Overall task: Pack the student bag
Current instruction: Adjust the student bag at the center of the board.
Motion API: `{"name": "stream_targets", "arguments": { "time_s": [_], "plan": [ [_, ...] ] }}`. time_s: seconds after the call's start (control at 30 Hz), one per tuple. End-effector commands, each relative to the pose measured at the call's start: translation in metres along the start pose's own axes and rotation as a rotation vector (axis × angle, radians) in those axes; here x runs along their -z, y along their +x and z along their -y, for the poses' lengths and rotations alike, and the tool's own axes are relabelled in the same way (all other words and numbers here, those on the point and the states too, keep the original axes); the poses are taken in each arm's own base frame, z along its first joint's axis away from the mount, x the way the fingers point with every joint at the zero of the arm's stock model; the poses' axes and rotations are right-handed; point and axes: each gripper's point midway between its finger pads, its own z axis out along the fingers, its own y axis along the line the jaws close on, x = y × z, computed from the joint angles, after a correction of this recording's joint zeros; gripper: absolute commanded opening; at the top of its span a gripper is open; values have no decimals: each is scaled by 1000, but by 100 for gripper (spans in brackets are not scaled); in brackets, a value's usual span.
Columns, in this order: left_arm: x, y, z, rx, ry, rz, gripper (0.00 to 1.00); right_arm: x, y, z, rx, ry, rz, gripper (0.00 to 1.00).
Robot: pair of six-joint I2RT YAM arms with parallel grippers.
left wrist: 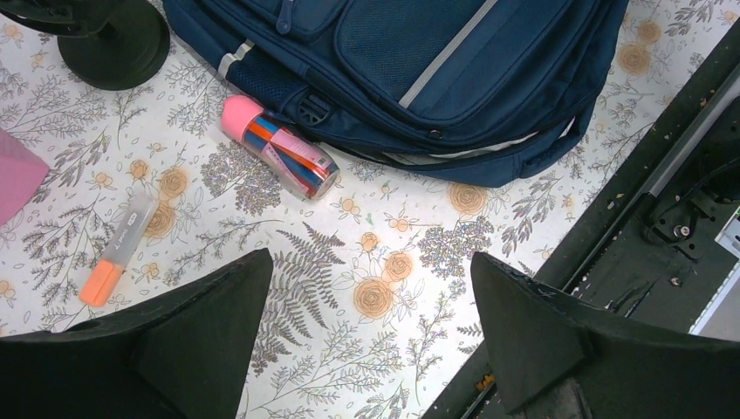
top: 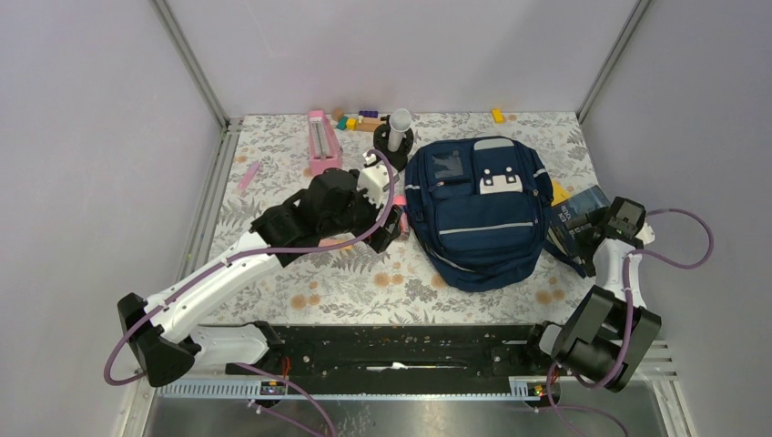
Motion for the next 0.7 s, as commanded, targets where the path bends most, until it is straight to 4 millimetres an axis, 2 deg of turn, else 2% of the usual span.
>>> {"name": "stream_targets", "arguments": {
  "time_s": [0.0,0.23,0.47,0.6,0.67],
  "plan": [
    [9,-18,-3,5,-17,61,90,-7,3,-8,-64,-69,-17,100],
    [9,-17,-3,2,-17,61,90,-28,17,7,-163,-32,-100,100],
    [11,-17,-7,-13,-38,62,90,-49,22,-7,-312,-114,-105,100],
    [10,-16,-7,-15,-39,60,91,-64,22,-9,-320,-109,-131,95],
    [9,-16,-7,-16,-39,58,91,-70,16,-15,-317,-135,-110,91]
  ]
}}
